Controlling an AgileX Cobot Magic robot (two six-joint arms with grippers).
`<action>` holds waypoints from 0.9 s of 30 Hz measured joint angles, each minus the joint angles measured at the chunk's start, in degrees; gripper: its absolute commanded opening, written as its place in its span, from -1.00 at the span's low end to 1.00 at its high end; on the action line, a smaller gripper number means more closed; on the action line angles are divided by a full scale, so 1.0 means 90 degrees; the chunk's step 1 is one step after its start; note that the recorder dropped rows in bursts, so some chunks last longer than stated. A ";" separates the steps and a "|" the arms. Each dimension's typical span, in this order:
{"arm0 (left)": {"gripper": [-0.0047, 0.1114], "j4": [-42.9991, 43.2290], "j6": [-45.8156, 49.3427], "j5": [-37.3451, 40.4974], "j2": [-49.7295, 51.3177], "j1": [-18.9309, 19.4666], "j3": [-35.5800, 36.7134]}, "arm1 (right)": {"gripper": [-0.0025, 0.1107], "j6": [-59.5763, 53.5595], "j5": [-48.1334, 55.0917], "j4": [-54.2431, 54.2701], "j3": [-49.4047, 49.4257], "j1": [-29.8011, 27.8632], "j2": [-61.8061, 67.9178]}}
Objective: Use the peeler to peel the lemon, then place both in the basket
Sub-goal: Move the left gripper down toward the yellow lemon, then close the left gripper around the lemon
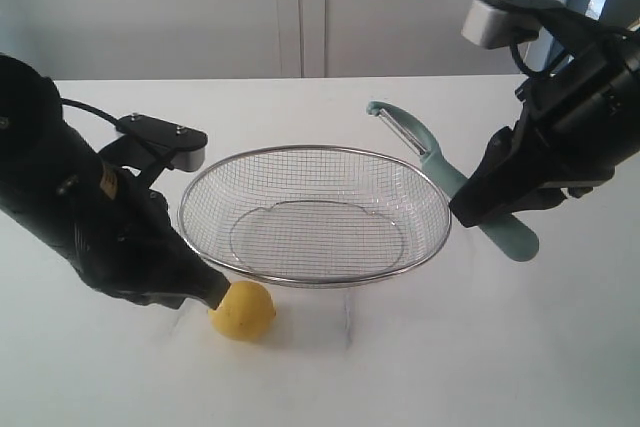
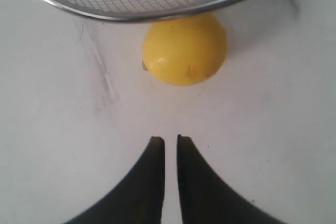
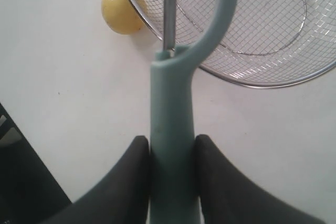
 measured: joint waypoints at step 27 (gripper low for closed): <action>0.42 -0.0115 -0.1222 -0.1885 0.0033 0.0000 0.0756 | -0.96 0.0000 0.0000 0.0000 0.0000 0.0000 0.0000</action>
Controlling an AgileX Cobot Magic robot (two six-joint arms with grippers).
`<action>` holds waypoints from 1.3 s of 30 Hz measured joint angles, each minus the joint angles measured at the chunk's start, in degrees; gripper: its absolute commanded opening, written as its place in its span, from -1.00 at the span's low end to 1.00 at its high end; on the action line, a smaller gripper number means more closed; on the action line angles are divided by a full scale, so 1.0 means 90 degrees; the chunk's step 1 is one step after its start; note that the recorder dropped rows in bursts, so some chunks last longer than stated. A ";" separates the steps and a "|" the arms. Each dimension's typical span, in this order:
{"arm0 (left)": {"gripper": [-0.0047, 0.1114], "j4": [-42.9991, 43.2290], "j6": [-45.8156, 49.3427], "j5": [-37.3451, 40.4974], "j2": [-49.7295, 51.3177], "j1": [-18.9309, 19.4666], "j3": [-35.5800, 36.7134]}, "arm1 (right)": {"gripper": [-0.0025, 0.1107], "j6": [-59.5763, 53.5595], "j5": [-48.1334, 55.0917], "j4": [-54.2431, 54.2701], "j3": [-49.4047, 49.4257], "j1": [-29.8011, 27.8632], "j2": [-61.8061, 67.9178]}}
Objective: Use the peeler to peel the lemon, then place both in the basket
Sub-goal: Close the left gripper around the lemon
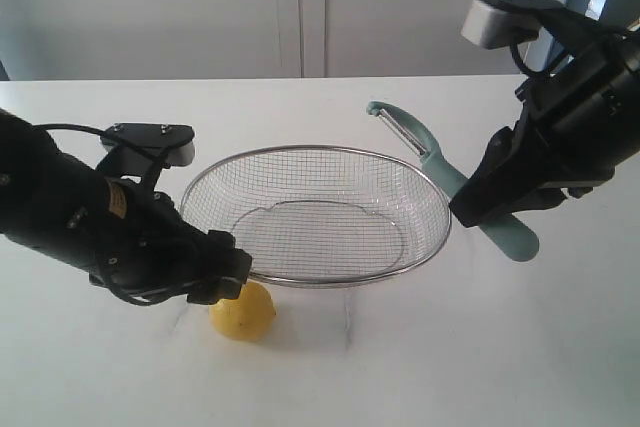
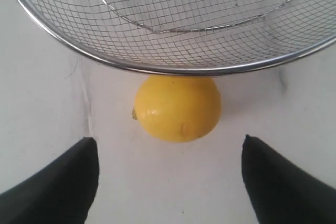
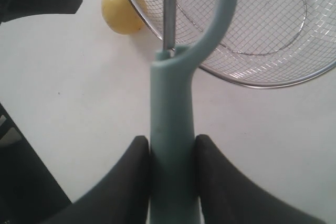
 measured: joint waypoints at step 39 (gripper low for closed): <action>0.66 -0.0131 -0.0123 -0.1279 0.1080 -0.0232 0.0086 | -0.96 0.0000 0.0000 0.0000 0.0000 0.0000 0.0000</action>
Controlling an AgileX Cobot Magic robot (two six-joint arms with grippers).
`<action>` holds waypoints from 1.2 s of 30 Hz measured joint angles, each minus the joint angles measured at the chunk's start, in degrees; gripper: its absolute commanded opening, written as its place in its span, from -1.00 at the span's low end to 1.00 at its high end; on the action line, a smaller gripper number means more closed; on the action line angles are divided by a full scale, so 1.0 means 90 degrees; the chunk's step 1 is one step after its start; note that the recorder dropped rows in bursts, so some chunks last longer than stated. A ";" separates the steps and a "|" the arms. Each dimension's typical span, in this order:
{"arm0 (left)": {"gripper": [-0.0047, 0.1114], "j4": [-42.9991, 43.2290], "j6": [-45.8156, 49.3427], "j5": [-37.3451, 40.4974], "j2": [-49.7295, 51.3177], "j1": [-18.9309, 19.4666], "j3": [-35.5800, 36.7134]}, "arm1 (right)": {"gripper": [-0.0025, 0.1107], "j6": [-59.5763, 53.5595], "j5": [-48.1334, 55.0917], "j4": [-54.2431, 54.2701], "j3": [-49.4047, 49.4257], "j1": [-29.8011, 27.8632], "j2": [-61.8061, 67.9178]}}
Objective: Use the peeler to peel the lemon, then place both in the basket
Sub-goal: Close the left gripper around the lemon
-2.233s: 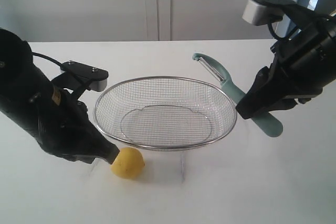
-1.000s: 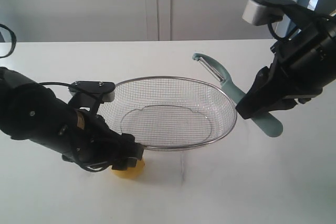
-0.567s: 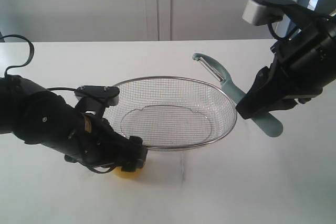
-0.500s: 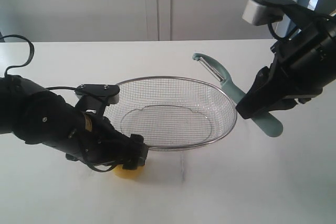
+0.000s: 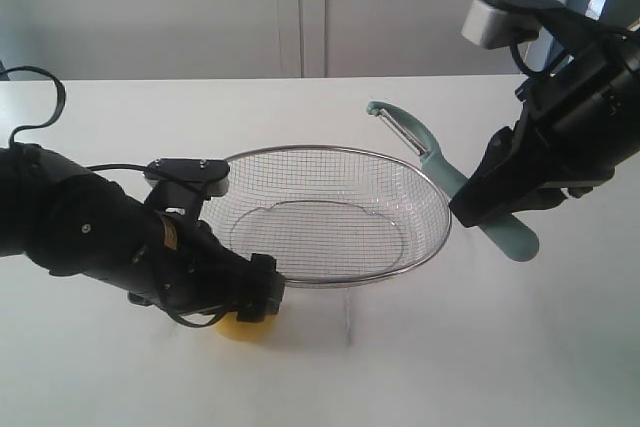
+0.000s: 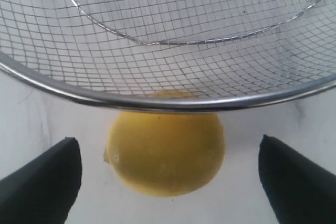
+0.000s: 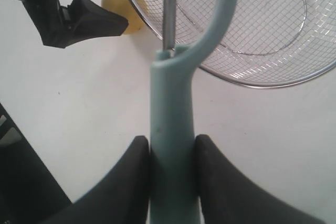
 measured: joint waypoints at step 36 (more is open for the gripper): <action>0.56 0.0000 -0.0014 -0.0732 0.0893 -0.0177 0.0000 | -0.96 0.0000 0.0000 0.0000 0.0000 0.0000 0.0000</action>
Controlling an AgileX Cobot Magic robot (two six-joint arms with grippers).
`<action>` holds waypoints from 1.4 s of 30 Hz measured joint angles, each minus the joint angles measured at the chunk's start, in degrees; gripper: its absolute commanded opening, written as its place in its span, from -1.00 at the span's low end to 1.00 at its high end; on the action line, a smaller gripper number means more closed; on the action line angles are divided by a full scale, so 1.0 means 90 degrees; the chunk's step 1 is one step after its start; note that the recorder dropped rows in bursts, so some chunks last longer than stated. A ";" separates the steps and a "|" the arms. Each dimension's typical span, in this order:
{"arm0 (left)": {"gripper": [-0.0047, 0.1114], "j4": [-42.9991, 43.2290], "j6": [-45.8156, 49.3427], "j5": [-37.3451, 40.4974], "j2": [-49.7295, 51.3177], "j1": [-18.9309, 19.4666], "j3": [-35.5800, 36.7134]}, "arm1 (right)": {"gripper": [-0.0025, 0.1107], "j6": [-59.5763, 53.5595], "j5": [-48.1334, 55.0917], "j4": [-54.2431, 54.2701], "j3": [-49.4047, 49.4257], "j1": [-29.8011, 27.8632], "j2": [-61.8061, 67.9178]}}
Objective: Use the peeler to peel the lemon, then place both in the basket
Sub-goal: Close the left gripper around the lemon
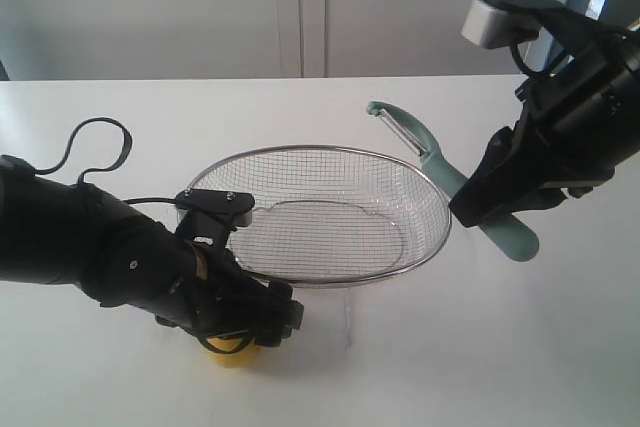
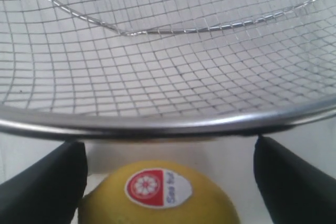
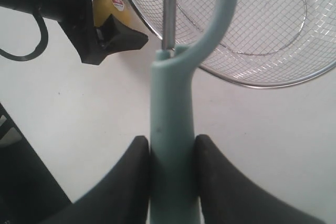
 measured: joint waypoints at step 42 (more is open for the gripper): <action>0.56 0.0000 0.0835 0.0304 -0.0057 -0.0003 0.0000 | -0.96 0.0000 0.0000 0.0000 0.0000 0.0000 0.0000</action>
